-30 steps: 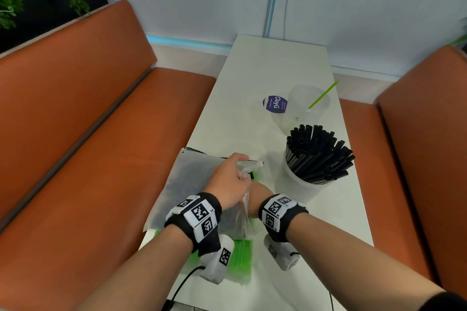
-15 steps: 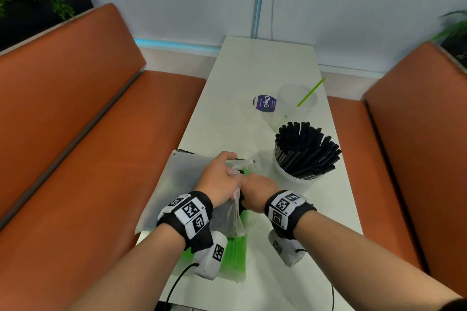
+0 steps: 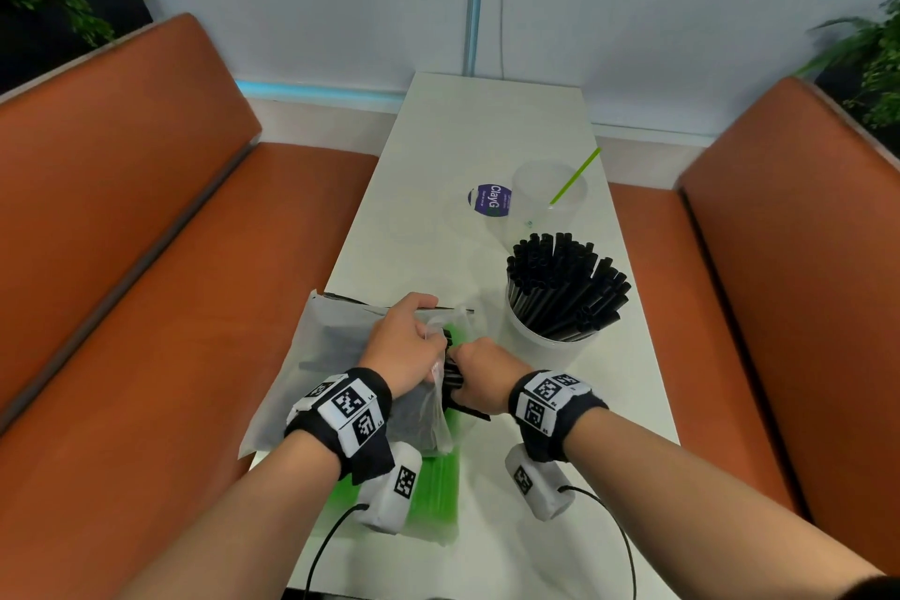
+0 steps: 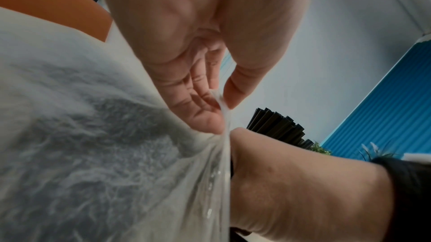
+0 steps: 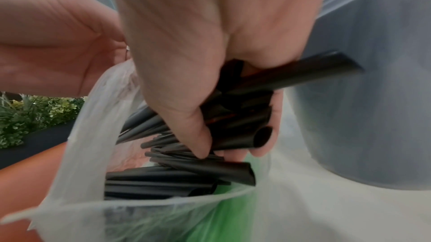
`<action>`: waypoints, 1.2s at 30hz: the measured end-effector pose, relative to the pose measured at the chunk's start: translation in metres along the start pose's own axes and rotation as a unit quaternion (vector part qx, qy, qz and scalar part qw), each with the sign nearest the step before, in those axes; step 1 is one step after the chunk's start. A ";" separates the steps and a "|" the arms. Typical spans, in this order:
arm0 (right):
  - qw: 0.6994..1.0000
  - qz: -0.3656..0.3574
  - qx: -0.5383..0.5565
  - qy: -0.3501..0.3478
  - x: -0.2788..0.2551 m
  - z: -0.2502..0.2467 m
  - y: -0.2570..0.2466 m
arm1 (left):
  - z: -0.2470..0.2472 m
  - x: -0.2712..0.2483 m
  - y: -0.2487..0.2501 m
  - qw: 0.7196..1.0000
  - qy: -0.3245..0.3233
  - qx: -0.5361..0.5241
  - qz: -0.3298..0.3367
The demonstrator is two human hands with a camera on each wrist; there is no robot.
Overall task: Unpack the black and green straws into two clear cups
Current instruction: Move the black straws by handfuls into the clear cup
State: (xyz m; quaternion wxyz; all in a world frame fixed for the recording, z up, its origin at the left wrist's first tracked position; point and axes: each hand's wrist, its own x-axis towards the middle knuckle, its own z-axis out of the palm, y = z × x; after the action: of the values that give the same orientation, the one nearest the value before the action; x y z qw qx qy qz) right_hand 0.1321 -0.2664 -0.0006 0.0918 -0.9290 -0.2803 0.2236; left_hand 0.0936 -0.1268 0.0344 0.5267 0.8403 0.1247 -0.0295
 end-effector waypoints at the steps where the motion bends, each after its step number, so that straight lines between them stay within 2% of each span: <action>1: 1.000 -0.003 0.003 -0.003 0.000 0.000 0.001 | 0.000 0.000 0.000 1.000 0.001 0.000 -0.001; 7: 1.000 -0.007 0.002 -0.007 -0.010 -0.001 0.021 | -0.003 0.002 -0.003 1.000 0.012 0.007 0.003; 18: 0.999 0.022 0.018 0.033 -0.053 0.004 0.079 | 0.004 0.012 -0.003 0.998 0.042 0.039 -0.018; 23: 0.996 0.062 0.048 0.033 -0.074 0.006 0.100 | 0.006 0.017 -0.004 0.997 0.055 0.040 -0.030; 36: 0.970 0.149 0.172 0.084 -0.106 0.016 0.125 | 0.002 0.016 -0.003 0.996 0.064 0.018 -0.058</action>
State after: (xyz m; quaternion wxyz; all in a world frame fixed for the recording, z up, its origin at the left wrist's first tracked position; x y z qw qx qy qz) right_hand 0.1061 -0.4286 -0.0132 0.2386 -0.9460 -0.0877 0.2010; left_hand 0.1081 -0.1242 0.0283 0.5002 0.8409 0.2066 -0.0086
